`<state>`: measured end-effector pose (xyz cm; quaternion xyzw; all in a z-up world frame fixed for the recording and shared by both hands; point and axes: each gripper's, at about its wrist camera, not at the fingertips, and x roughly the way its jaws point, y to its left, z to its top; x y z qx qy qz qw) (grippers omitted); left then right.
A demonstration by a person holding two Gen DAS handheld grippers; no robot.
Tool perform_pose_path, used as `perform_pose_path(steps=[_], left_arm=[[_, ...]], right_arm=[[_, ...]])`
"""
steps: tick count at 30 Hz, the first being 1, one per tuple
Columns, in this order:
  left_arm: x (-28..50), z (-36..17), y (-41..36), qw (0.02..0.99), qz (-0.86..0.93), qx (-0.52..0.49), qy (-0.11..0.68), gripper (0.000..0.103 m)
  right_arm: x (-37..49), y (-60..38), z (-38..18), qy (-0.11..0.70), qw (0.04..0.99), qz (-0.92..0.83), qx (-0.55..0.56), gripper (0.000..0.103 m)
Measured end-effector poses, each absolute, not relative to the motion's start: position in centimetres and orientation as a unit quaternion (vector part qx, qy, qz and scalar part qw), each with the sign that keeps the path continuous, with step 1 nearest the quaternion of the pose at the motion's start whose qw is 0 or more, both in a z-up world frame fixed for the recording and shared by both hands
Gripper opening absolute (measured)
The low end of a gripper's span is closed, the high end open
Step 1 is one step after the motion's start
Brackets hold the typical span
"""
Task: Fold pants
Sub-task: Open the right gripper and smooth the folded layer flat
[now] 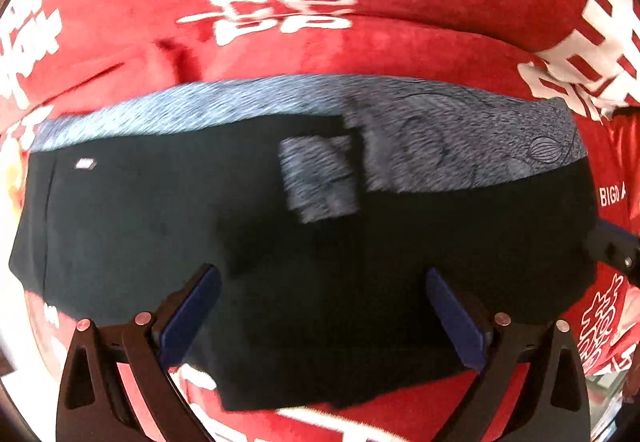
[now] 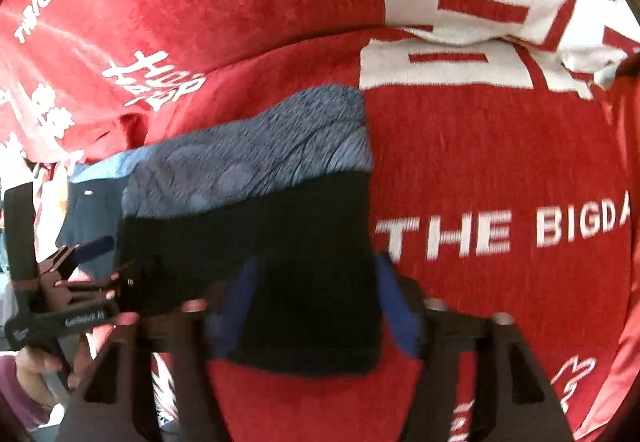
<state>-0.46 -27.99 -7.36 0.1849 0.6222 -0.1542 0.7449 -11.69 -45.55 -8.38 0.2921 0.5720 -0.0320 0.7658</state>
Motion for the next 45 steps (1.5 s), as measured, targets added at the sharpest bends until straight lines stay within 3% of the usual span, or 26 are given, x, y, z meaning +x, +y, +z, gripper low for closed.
perform_pose_path(steps=[14,27,45], left_arm=[[0.3,-5.2,-20.8,0.769,-0.055,0.116,0.626,0.102],[0.1,-6.6,-18.7,0.758,-0.068,0.124,0.637,0.102],[3.2,-4.7,-8.1,0.751,-0.100,0.126,0.641,0.102]], right_arm=[[-14.8,-43.0,-5.2,0.565,0.791,-0.029,0.233,0.084],[-14.0,-39.2,-4.7,0.569,0.796,-0.007,0.209,0.084],[-8.4,-25.8,-4.9,0.613,0.758,-0.003,0.221,0.084]])
